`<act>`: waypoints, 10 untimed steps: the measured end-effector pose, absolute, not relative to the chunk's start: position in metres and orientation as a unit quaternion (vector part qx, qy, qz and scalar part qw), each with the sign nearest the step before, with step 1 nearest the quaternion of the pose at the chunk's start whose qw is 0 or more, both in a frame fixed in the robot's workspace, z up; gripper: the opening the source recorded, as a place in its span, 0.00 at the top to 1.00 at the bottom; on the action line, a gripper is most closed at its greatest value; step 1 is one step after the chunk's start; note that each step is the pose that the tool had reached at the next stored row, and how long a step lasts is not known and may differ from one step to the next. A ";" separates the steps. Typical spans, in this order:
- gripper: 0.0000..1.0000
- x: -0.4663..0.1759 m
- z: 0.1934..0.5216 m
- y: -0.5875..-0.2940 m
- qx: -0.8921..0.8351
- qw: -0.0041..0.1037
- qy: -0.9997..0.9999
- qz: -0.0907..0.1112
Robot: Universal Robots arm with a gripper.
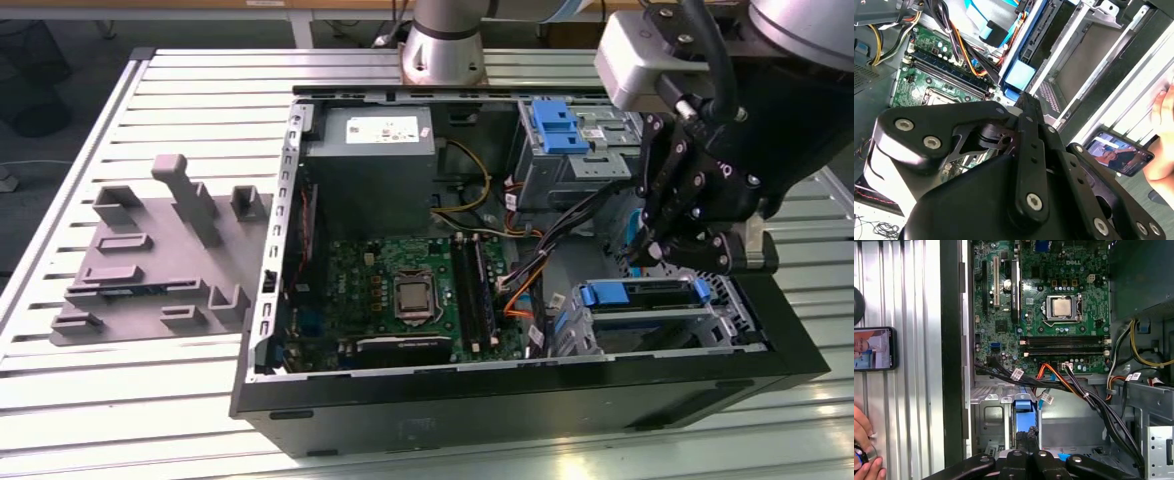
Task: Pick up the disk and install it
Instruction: 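Insert the disk into the insertion slot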
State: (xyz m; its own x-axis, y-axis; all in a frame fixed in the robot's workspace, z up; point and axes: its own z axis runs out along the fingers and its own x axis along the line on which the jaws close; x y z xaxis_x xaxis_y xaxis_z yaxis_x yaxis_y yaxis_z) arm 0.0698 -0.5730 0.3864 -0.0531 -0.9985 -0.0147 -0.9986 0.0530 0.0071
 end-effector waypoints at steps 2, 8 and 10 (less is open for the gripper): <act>0.89 0.070 0.386 -0.573 -0.688 0.003 0.726 0.008; 0.89 0.070 0.377 -0.573 -0.688 0.003 0.726 0.008; 0.89 0.070 0.374 -0.573 -0.688 0.003 0.726 0.008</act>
